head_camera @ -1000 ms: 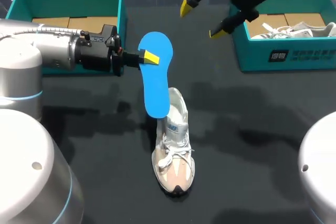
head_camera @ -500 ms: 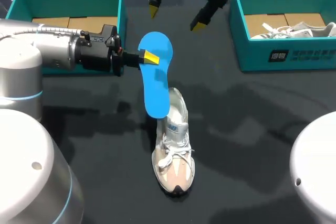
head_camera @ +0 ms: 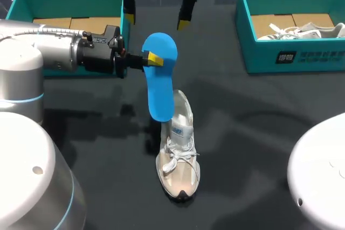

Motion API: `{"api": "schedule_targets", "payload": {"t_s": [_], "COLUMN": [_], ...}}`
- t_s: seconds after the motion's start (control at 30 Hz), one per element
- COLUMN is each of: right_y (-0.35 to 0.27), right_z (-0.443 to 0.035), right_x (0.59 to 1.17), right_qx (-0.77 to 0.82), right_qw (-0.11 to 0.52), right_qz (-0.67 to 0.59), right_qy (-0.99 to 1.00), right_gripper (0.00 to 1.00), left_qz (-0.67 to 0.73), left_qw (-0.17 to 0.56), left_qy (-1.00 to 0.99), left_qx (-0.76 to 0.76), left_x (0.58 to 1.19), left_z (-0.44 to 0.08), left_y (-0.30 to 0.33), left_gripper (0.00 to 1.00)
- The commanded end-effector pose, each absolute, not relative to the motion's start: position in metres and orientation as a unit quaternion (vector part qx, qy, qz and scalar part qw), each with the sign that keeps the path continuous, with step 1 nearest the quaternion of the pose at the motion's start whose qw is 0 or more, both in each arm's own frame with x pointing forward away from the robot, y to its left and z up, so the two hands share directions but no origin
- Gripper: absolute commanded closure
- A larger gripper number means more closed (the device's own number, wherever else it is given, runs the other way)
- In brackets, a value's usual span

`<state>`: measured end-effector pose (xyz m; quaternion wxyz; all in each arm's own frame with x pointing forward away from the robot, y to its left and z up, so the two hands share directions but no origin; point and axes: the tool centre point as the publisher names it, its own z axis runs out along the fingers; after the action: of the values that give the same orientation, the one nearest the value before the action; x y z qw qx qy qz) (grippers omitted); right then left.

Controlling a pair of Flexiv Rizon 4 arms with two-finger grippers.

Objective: Take the shoe out of the shoebox, open the shoe tongue, remove and reinsert the insole, then place the shoe into the shoebox

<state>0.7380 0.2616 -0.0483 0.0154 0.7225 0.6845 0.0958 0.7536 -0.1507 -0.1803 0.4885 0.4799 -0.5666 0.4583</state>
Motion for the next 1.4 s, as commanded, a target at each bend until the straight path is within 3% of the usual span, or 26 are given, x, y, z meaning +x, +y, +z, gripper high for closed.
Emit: {"api": "schedule_targets", "payload": {"t_s": [0.03, 0.83, 1.4], "right_y": [0.271, 0.255, 0.217], "right_z": [-0.047, -0.052, -0.055], "right_x": [0.738, 0.729, 0.733], "right_qx": [0.728, 0.732, 0.739], "right_qw": [0.117, 0.071, -0.029], "right_qz": [-0.013, 0.057, 0.149], "right_qy": [0.675, 0.675, 0.656], "right_gripper": [0.0, 0.0, 0.0], "left_qz": [0.458, 0.458, 0.458], "left_qw": [0.488, 0.488, 0.488], "left_qy": [-0.567, -0.567, -0.567], "left_qx": [0.48, 0.48, 0.48], "left_x": [0.754, 0.754, 0.754], "left_z": [-0.181, -0.181, -0.181], "left_y": [-0.151, -0.151, -0.151], "left_gripper": [1.0, 1.0, 1.0]}}
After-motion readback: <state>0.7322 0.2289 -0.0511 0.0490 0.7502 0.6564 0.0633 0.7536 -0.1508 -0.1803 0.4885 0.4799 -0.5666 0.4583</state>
